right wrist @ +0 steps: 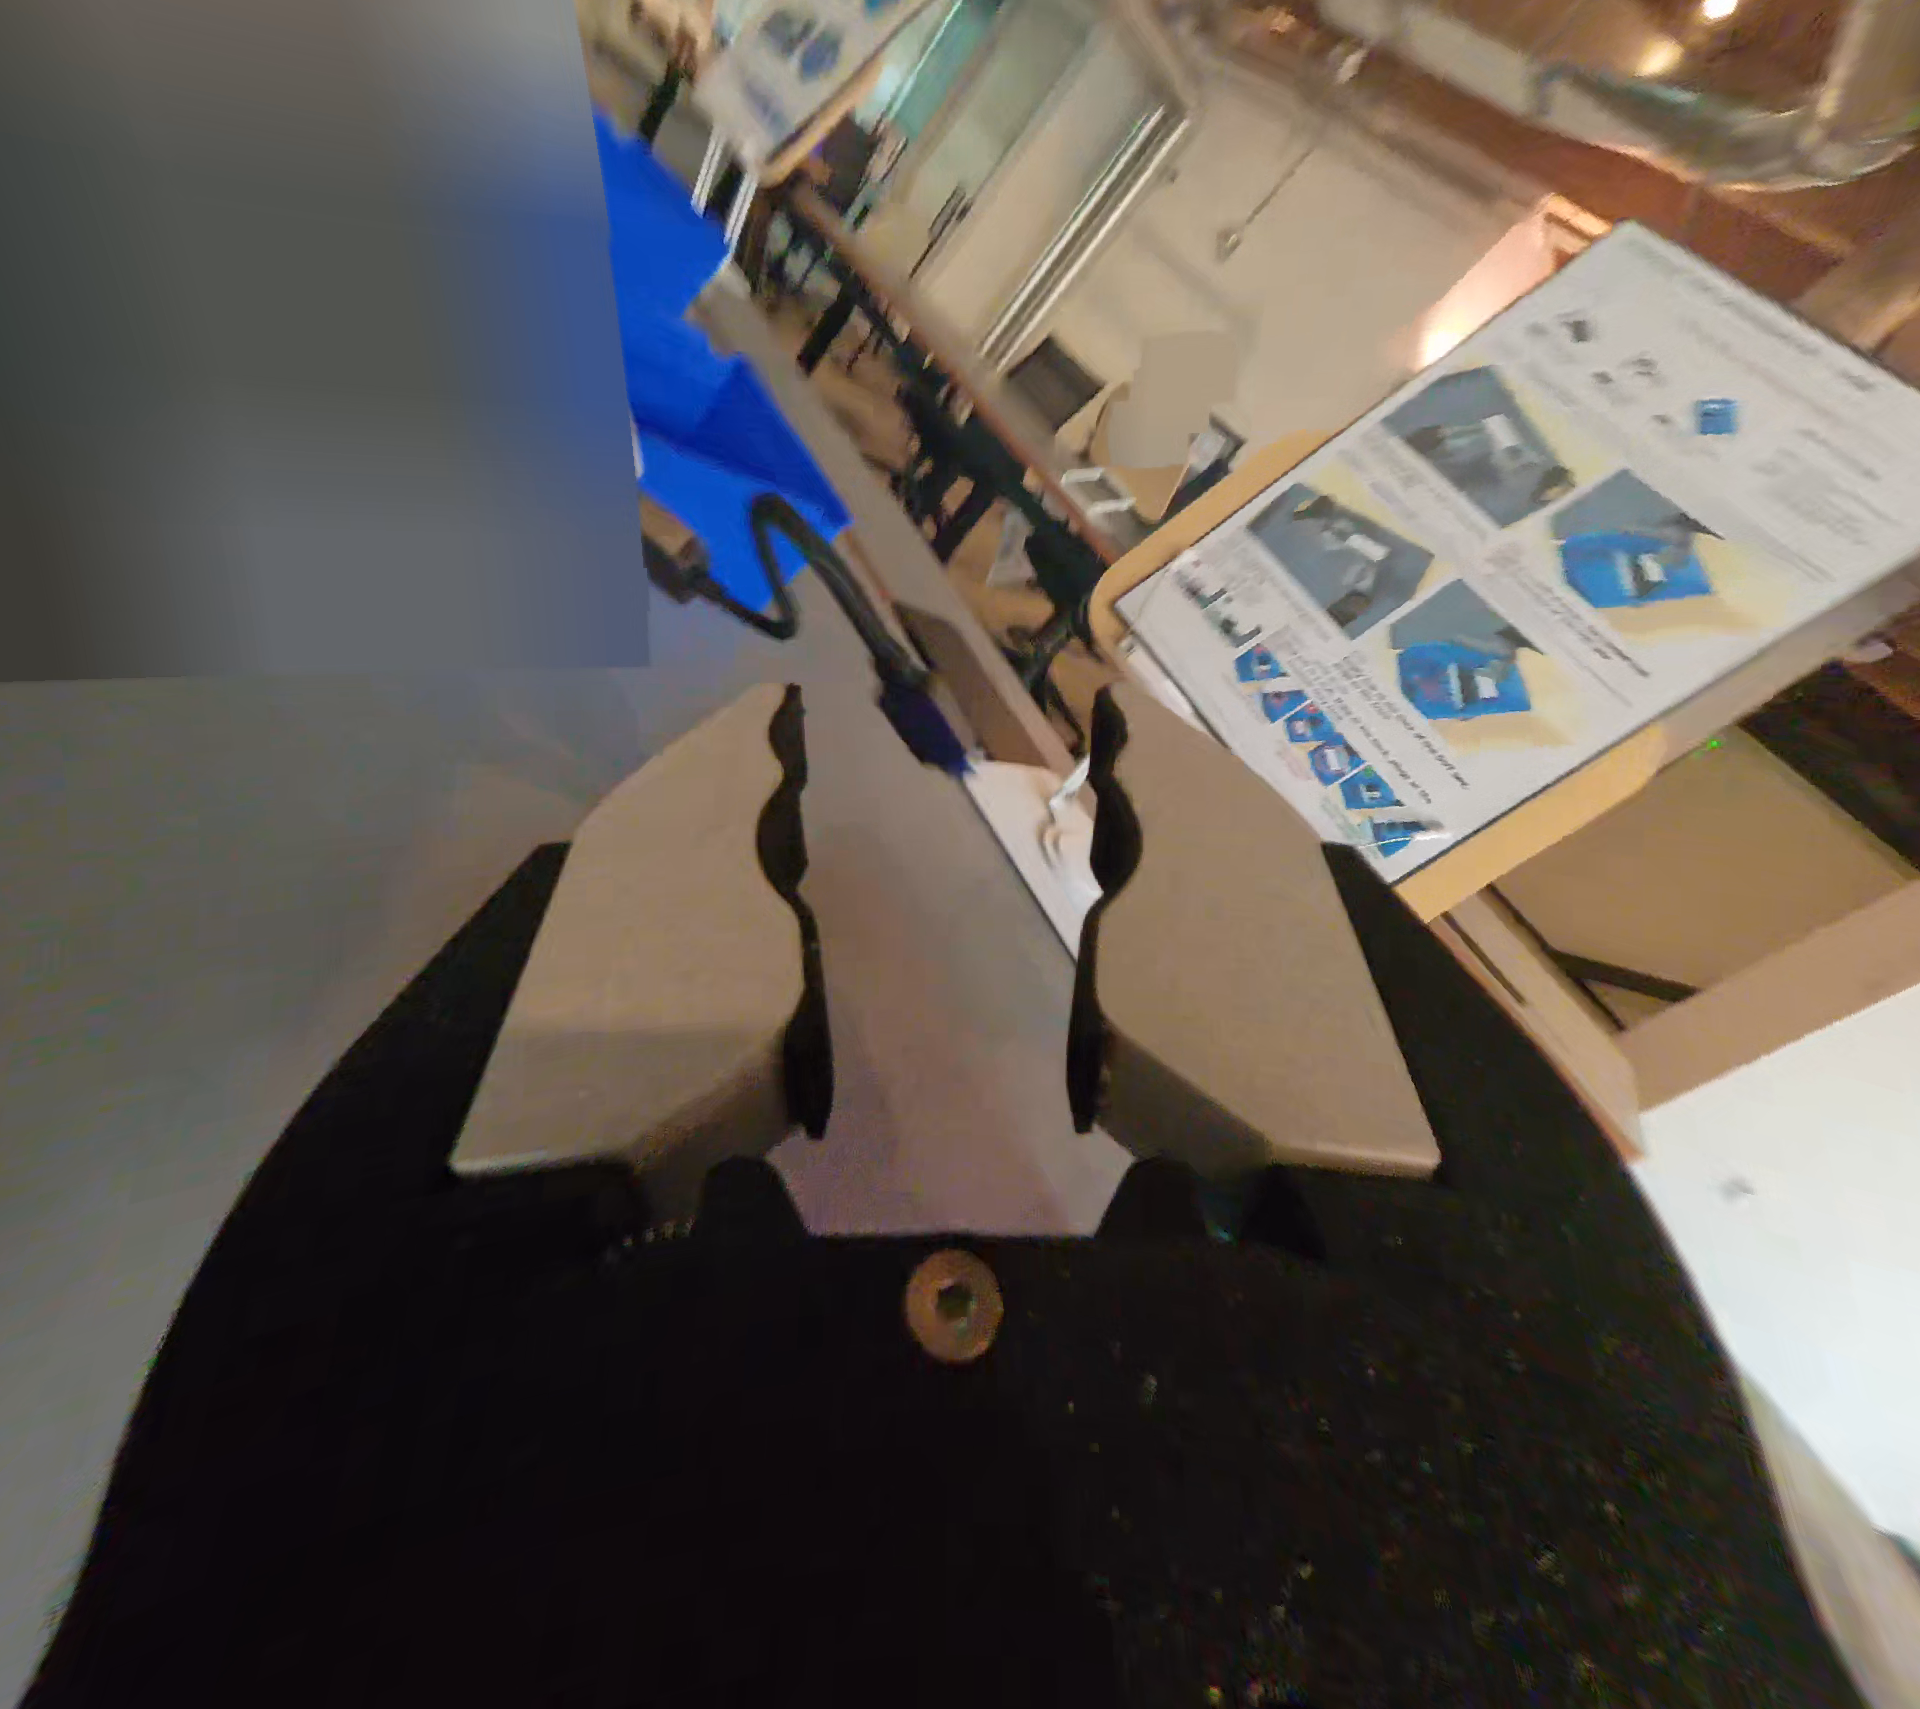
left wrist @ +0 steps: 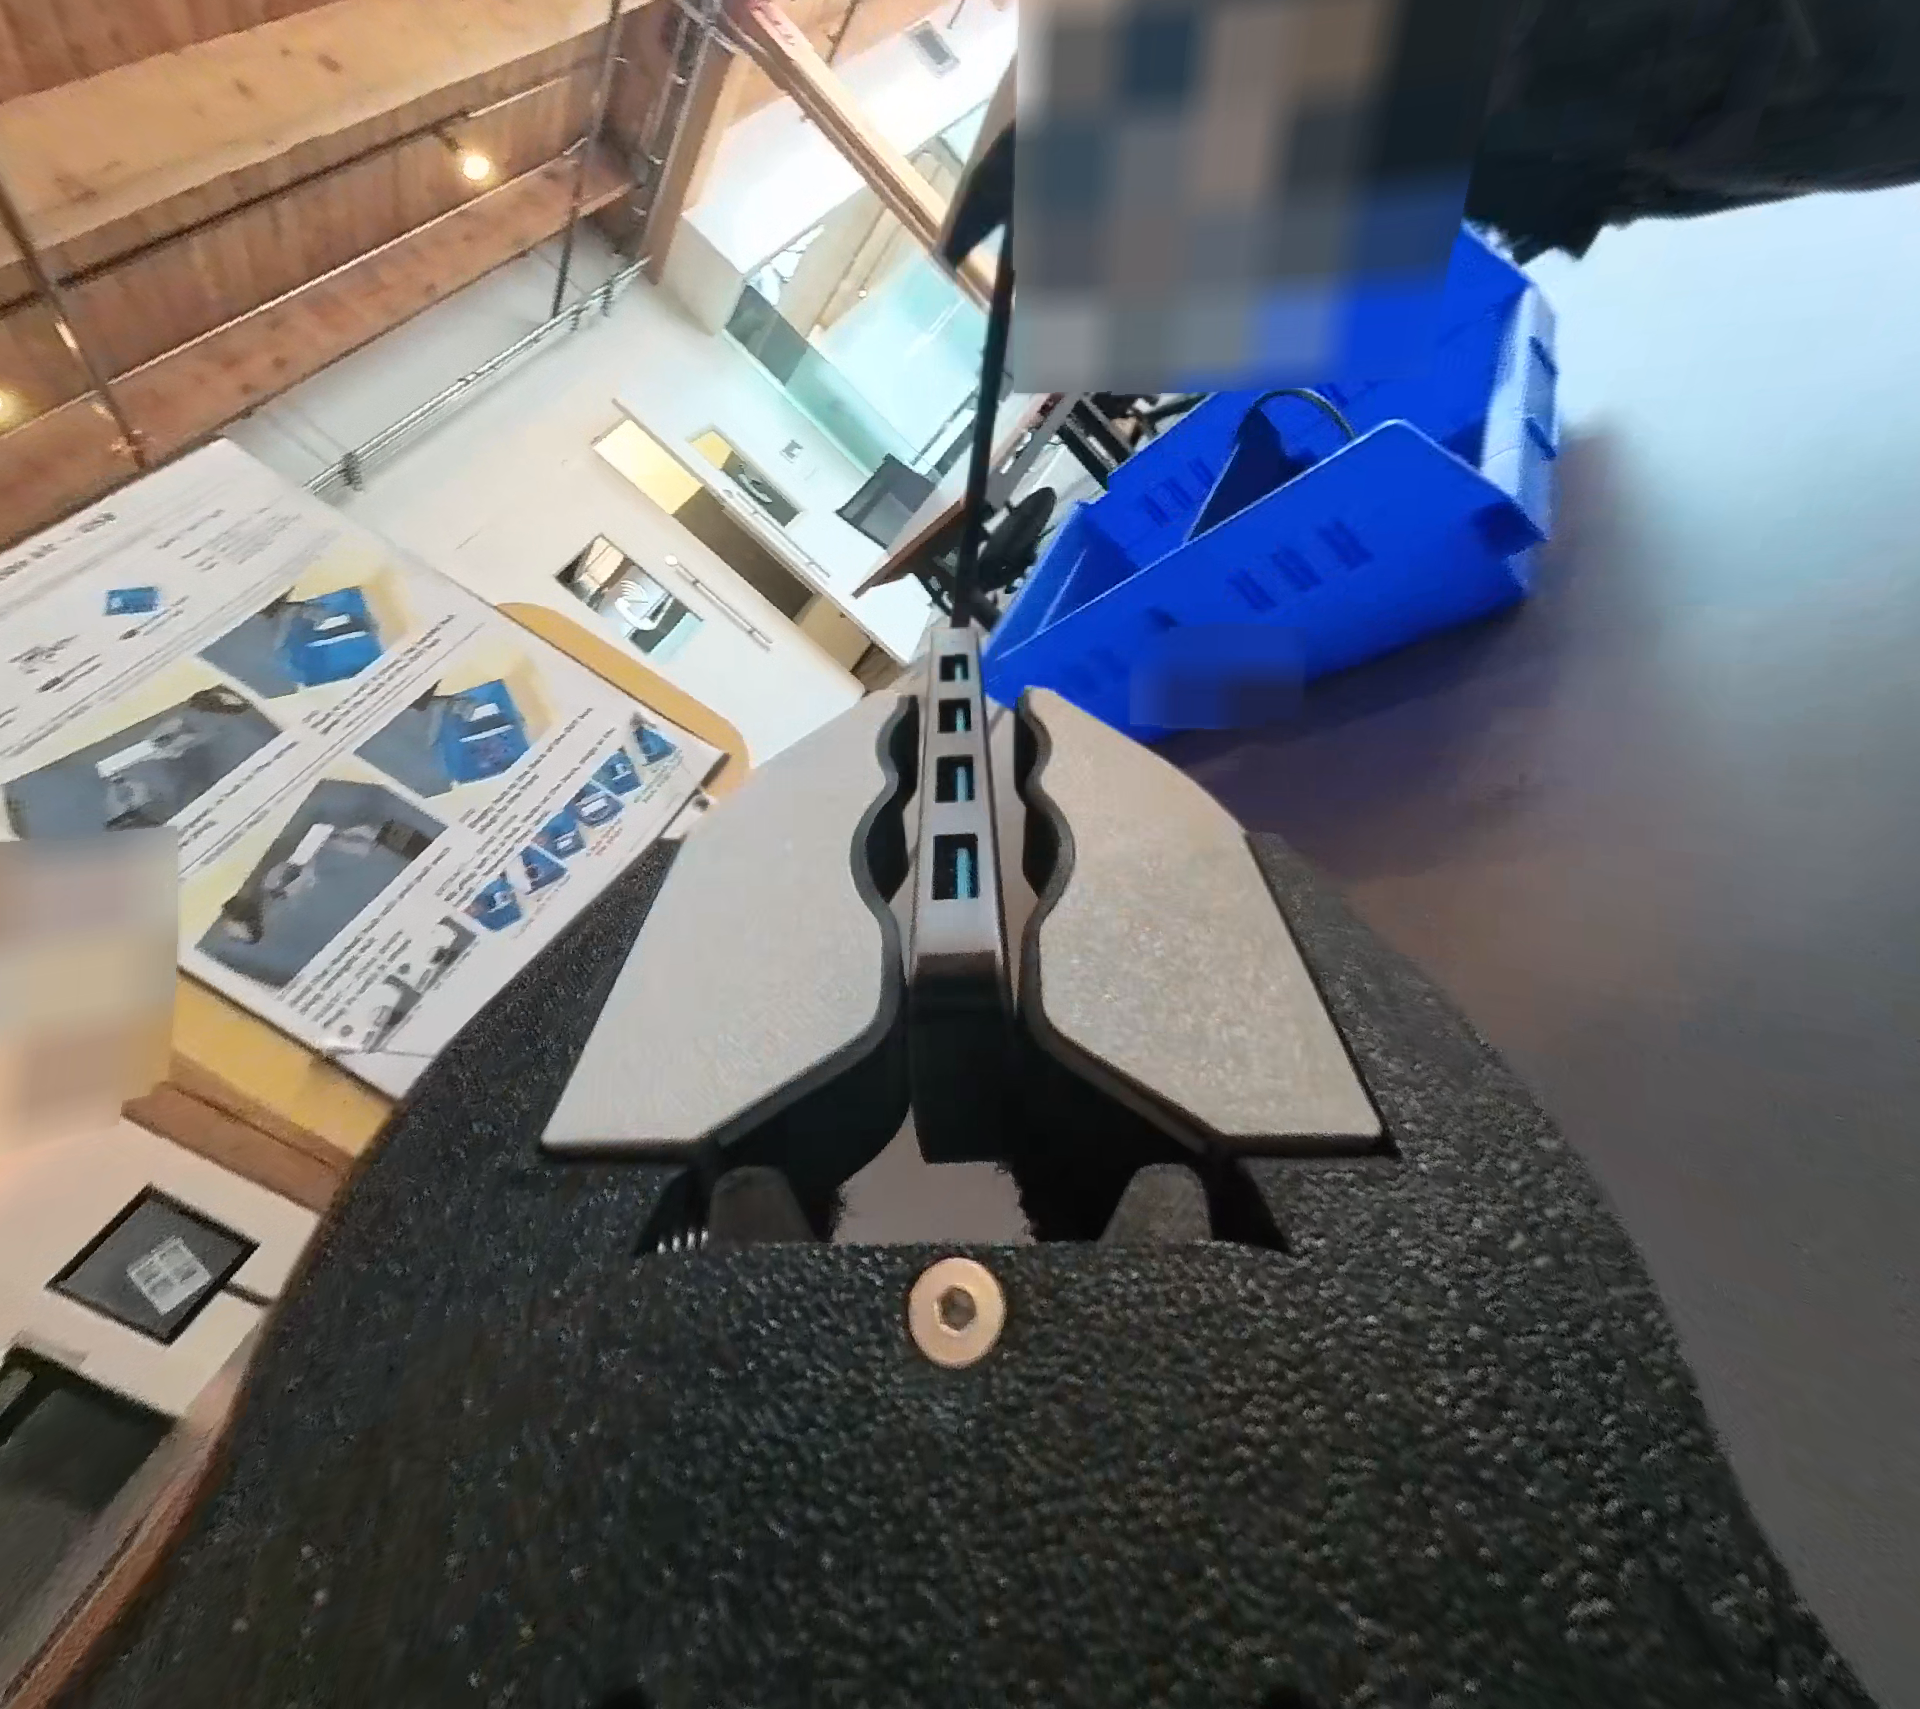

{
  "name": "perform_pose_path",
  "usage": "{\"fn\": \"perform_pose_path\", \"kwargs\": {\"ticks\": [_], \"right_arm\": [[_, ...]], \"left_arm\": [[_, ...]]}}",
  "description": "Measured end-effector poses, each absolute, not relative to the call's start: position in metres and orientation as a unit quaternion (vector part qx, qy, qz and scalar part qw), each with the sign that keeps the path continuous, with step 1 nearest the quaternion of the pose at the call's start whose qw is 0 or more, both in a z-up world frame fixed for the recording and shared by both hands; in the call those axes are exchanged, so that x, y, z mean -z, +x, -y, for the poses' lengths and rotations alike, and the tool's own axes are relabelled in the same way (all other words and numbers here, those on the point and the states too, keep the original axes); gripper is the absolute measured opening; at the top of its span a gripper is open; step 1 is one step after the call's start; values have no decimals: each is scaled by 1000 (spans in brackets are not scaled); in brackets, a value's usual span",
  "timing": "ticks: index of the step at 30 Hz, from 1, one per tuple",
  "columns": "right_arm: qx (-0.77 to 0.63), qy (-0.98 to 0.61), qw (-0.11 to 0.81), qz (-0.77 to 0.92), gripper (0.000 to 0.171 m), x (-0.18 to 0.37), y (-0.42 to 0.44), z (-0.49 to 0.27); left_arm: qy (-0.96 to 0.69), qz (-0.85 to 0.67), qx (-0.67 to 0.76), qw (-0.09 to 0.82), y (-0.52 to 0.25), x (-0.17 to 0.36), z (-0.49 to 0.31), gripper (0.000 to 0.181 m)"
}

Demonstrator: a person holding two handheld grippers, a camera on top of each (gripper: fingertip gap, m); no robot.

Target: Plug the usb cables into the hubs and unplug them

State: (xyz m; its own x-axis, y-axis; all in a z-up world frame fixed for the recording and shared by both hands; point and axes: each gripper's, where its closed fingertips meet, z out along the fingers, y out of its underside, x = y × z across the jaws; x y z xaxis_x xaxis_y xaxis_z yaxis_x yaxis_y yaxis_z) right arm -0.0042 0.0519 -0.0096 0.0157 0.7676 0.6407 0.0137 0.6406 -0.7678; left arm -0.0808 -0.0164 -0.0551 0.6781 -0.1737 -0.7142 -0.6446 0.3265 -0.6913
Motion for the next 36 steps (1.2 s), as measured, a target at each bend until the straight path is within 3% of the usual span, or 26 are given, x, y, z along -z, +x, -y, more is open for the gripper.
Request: {"fn": "perform_pose_path", "kwargs": {"ticks": [8,14,23,28,32,36], "right_arm": [[-318,-343,727,503,41,-44,76,-116],[-315,-366,734,477,26,-36,119,-154],[-278,-446,543,655,9,74,107,-163],[-224,-439,390,778,22,136,93,-152],[-62,-421,227,876,35,188,119,-171],[12,-375,196,906,33,203,118,-193]], "left_arm": [[-586,-326,-260,695,-111,86,-10,18],[-614,-297,-303,666,-133,128,-31,18],[-661,-272,-251,653,-143,162,-37,18],[-676,-269,-245,641,-145,171,-41,18],[-678,-276,-250,634,-144,174,-42,18],[-678,-284,-254,629,-142,176,-43,18]]}}
